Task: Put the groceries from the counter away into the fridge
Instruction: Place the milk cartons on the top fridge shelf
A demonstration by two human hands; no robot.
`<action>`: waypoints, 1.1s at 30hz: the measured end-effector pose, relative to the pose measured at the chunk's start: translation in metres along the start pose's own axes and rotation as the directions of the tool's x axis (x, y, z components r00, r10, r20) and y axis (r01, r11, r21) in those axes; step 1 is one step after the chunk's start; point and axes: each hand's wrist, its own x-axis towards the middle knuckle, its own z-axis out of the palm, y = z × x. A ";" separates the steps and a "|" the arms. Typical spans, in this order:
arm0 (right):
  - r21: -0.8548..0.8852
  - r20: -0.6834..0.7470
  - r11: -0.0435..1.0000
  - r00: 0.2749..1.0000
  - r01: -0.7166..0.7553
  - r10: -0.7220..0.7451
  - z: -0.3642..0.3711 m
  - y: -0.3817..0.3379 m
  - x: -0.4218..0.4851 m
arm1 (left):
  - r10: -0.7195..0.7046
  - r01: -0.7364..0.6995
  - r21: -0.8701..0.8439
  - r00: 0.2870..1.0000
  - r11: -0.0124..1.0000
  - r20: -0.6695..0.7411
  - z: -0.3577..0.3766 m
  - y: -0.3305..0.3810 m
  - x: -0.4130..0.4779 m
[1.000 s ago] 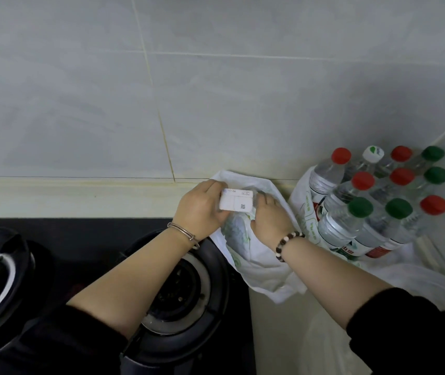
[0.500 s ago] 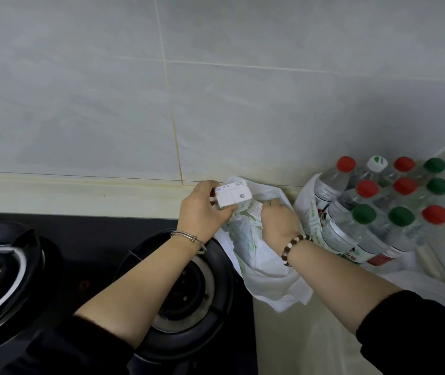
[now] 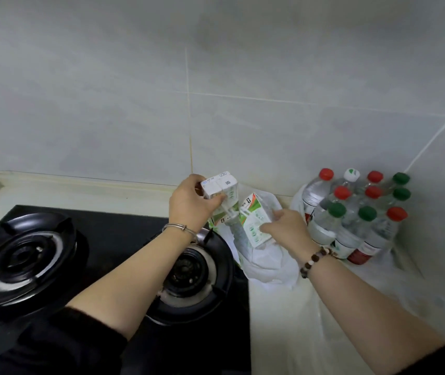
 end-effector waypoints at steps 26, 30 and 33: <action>0.407 0.908 0.828 0.267 -0.387 -0.322 0.082 -0.037 -0.261 | -0.288 0.411 0.030 0.685 0.911 -0.669 -0.230 0.067 -0.362; 0.370 0.928 0.884 0.065 -0.287 -0.367 0.102 -0.050 -0.359 | -0.289 0.502 0.030 0.544 0.864 -0.788 -0.277 0.098 -0.460; 0.366 0.911 0.897 -0.101 -0.247 -0.399 0.108 -0.057 -0.440 | -0.244 0.588 0.075 0.444 0.805 -0.862 -0.312 0.130 -0.537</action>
